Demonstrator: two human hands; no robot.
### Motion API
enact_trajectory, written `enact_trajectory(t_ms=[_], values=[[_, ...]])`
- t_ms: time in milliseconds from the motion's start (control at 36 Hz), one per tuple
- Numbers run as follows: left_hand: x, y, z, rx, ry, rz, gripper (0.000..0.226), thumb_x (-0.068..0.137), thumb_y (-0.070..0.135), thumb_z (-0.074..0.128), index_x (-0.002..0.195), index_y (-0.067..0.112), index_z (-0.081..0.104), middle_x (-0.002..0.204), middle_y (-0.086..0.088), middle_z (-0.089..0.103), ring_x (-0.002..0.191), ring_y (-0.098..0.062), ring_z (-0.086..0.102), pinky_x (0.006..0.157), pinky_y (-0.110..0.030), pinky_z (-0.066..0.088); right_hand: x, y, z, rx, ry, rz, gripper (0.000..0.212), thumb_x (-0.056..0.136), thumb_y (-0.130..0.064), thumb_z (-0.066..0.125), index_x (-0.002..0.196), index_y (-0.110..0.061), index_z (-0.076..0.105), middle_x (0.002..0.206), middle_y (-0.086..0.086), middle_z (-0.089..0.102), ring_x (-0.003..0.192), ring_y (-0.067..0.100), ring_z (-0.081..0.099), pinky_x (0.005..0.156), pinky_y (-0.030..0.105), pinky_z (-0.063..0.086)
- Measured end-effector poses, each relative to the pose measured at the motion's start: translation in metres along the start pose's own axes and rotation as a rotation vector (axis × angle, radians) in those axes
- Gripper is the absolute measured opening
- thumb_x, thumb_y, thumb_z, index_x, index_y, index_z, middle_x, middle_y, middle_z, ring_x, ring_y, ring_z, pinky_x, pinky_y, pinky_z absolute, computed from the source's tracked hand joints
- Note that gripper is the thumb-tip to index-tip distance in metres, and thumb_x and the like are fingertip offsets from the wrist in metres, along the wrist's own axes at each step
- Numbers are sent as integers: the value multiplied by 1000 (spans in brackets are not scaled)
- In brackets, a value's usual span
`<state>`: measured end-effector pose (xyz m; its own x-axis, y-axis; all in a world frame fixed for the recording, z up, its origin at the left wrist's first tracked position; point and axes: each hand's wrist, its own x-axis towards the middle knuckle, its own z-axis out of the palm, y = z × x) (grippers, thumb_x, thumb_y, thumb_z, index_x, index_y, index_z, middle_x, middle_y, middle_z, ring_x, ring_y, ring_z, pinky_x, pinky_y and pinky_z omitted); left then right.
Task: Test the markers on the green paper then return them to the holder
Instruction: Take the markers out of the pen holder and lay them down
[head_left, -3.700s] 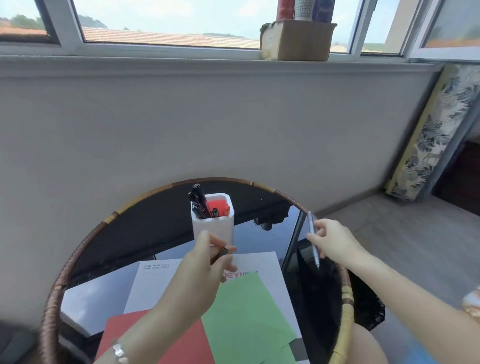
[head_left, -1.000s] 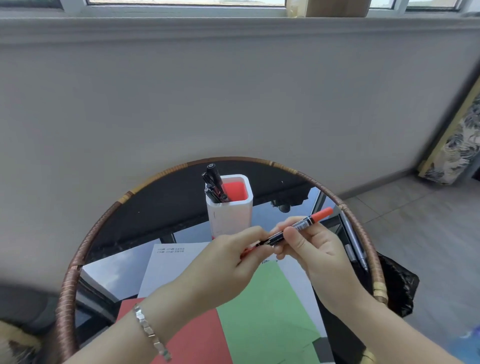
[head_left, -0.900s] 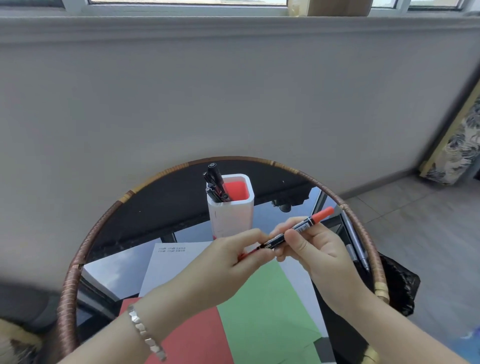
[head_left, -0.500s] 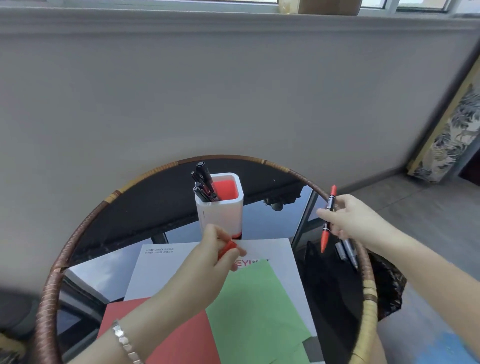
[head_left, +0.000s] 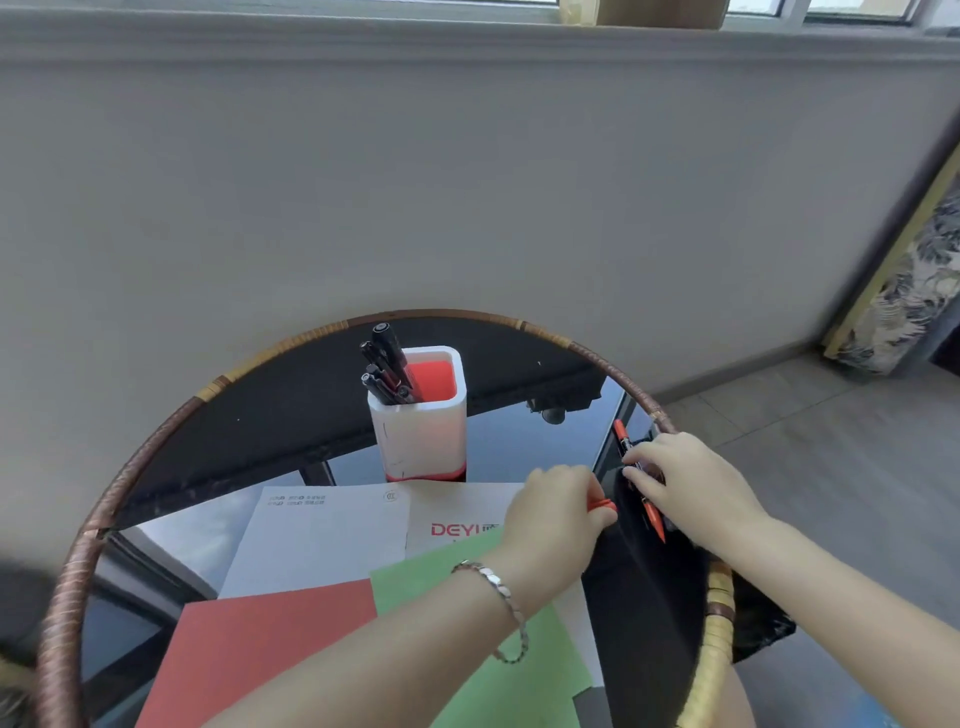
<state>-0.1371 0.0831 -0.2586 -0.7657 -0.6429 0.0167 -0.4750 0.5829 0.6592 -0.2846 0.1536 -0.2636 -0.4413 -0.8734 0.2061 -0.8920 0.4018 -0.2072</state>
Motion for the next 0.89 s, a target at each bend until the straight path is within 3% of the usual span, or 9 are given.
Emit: enact_trajectory(t_ms=[250, 389, 500, 611, 778, 889], values=[[10, 7, 3, 15, -99, 49, 21, 90, 22, 56, 108, 12, 58, 108, -7, 55, 100, -26, 53, 84, -37, 45, -4, -8, -15, 202, -9, 29, 21, 89, -17, 52, 106, -21, 64, 90, -5, 62, 94, 12, 51, 74, 24, 39], [-13, -11, -29, 30, 23, 52, 23, 91, 21, 49, 113, 20, 56, 111, 1, 55, 96, -19, 55, 83, -32, 44, 1, -44, -33, 299, 58, -28, 18, 87, -15, 54, 101, -21, 64, 78, -15, 56, 85, 13, 54, 72, 23, 39], [-46, -34, -73, -23, 109, 32, 21, 90, 23, 49, 109, 26, 58, 104, 12, 56, 92, -6, 54, 84, -30, 45, 12, -90, -48, 382, 81, -164, 17, 85, -19, 59, 102, -21, 63, 75, -14, 55, 78, 11, 53, 68, 11, 39], [-74, -60, -119, -7, 222, -13, 19, 87, 17, 53, 100, 27, 63, 94, 17, 61, 88, 4, 55, 81, -25, 47, 25, -138, -53, 417, 64, -282, 24, 85, -25, 60, 108, -18, 63, 80, -4, 56, 77, 12, 52, 74, 29, 47], [-101, -84, -166, 52, 358, -90, 20, 87, 18, 52, 97, 31, 63, 88, 20, 63, 88, 5, 56, 80, -28, 49, 44, -179, -54, 342, -4, -324, 25, 88, -33, 55, 106, -18, 62, 83, -5, 52, 78, 13, 49, 71, 31, 45], [-111, -94, -174, 37, 384, -128, 20, 88, 18, 52, 97, 33, 61, 85, 18, 63, 85, 4, 57, 77, -27, 50, 52, -186, -45, 258, -39, -260, 22, 91, -26, 50, 108, -19, 62, 91, -3, 49, 84, 17, 49, 71, 32, 43]])
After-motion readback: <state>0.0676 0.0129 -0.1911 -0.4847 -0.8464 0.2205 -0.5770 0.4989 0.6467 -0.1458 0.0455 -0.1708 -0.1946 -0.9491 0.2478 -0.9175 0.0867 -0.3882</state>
